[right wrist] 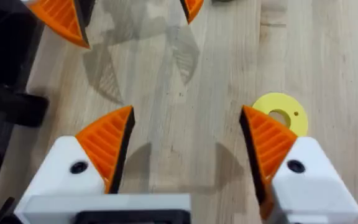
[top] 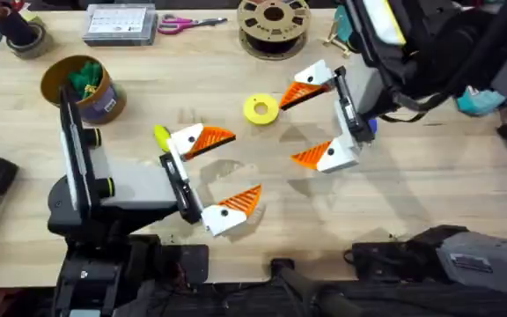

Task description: Pick up the gripper from the table and insert it into the empty holder that is missing its gripper. Then pick up a screw, insert it into the mounting hole, and use the screwdriver to tighten it. Finally, clean up the table by picking up the vegetable and placing it into the bucket.

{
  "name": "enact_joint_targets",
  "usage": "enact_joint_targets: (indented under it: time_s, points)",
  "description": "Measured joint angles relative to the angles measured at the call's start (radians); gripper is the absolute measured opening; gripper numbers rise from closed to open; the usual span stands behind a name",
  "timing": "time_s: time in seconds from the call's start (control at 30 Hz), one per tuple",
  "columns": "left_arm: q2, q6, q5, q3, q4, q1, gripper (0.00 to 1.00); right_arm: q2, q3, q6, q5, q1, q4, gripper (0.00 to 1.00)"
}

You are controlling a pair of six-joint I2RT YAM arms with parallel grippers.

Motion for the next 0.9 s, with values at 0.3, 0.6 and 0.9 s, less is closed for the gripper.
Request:
enact_joint_targets:
  time_s: [0.3, 0.6, 0.9]
  points:
    - [0.000, 0.000, 0.000, 0.000, 0.000, 0.000, 0.985, 0.000, 0.000, 0.000, 0.000, 0.000, 0.000, 0.997]
    - [0.000, 0.000, 0.000, 0.000, 0.000, 0.000, 0.985, 0.000, 0.000, 0.000, 0.000, 0.000, 0.000, 0.998]
    - [0.000, 0.002, 0.000, 0.000, 0.000, 0.000, 0.054, 0.000, 0.000, 0.000, 0.000, 0.000, 0.000, 0.998]
